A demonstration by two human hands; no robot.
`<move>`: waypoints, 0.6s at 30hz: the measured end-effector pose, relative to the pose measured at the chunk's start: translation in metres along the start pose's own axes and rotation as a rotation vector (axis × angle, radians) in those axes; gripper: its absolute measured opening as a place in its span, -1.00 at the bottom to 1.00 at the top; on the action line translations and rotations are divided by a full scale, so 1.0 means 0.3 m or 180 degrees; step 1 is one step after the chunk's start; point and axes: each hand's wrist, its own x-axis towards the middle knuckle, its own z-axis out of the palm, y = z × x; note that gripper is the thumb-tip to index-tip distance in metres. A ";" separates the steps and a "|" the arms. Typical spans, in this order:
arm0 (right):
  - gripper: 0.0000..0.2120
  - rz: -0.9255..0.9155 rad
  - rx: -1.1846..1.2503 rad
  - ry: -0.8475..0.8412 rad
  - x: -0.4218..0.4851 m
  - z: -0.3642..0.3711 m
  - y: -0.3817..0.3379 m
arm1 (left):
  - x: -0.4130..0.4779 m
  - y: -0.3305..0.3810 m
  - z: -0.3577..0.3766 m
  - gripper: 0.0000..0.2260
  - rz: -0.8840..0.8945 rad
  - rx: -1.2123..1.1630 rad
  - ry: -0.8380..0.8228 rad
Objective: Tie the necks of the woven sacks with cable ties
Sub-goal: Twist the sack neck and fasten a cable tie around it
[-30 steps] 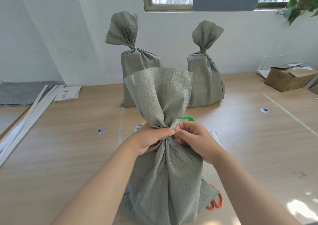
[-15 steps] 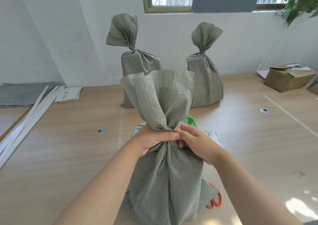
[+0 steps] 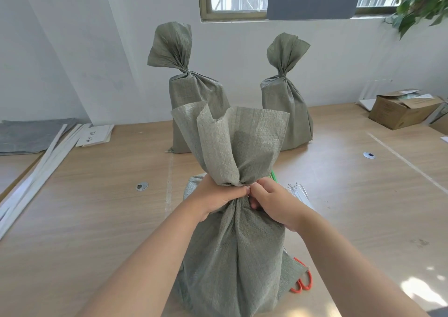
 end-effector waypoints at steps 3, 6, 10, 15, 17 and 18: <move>-0.69 -0.0040 -0.0088 -0.0043 0.001 -0.002 -0.002 | 0.004 0.007 -0.003 -0.58 -0.0067 0.0006 -0.0029; -0.68 -0.0108 -0.0144 0.0022 -0.001 -0.014 -0.003 | 0.007 0.017 -0.006 -0.67 -0.0049 0.0107 -0.0123; -0.68 -0.0120 -0.0331 0.0064 -0.004 -0.026 0.008 | 0.010 0.021 -0.010 -0.70 -0.0052 0.0160 -0.0173; -0.81 -0.0331 0.0153 0.0349 0.008 -0.039 0.025 | 0.015 0.024 -0.017 -0.77 -0.0129 0.0156 -0.0183; -0.91 -0.0518 0.0141 0.0409 0.009 -0.046 0.028 | 0.018 0.022 -0.023 -0.71 -0.0098 0.0131 -0.0173; -0.92 -0.0608 -0.0027 0.0407 0.009 -0.048 0.030 | 0.018 0.025 -0.024 -0.67 -0.0082 0.0120 -0.0207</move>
